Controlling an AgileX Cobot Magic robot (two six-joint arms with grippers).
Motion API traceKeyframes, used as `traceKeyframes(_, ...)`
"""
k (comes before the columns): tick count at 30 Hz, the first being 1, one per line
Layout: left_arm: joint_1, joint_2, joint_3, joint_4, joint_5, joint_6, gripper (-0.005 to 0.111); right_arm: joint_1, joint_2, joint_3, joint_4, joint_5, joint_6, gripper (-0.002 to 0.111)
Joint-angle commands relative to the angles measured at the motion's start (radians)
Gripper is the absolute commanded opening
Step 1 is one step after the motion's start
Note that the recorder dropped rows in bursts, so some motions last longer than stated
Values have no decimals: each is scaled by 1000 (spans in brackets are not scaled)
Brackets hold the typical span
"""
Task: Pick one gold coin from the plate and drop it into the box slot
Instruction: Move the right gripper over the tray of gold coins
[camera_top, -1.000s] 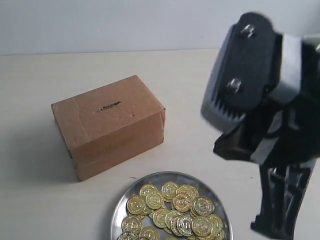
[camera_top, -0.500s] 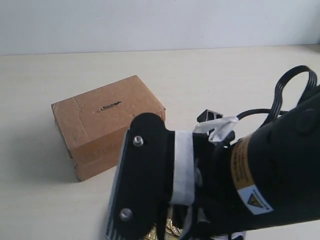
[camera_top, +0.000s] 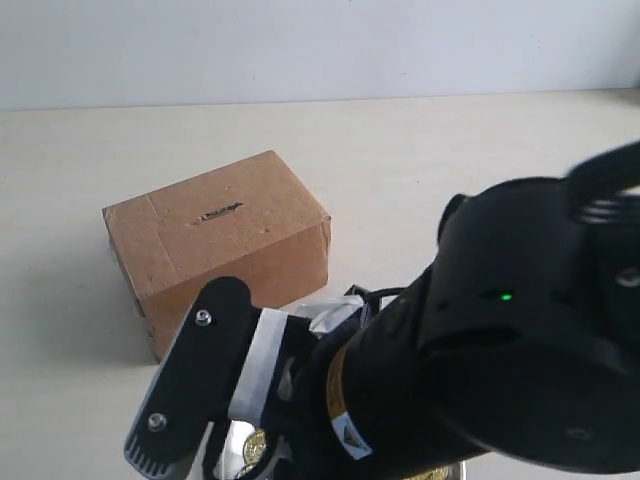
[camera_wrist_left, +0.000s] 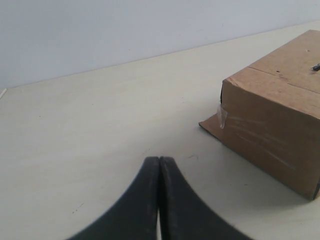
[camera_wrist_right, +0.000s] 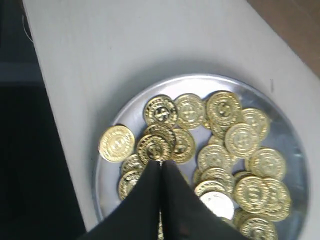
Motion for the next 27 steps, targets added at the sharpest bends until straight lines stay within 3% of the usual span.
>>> traceKeyframes(1,2,-5,2,2,-10,-4,0,1,48,-8,144,-62,37,0)
traceKeyframes(10,2,-5,2,2,-10,-4,0,-73,59,-6,185,-55,44,0)
traceKeyframes(17,2,-5,2,2,-10,-4,0,-137,59,-3,9,-57,35,0)
traceKeyframes(20,2,-5,2,2,-10,-4,0,-150,59,-3,14,-57,35,0)
traceKeyframes(27,2,-5,2,2,-10,-4,0,-202,81,0,173,2,280,0)
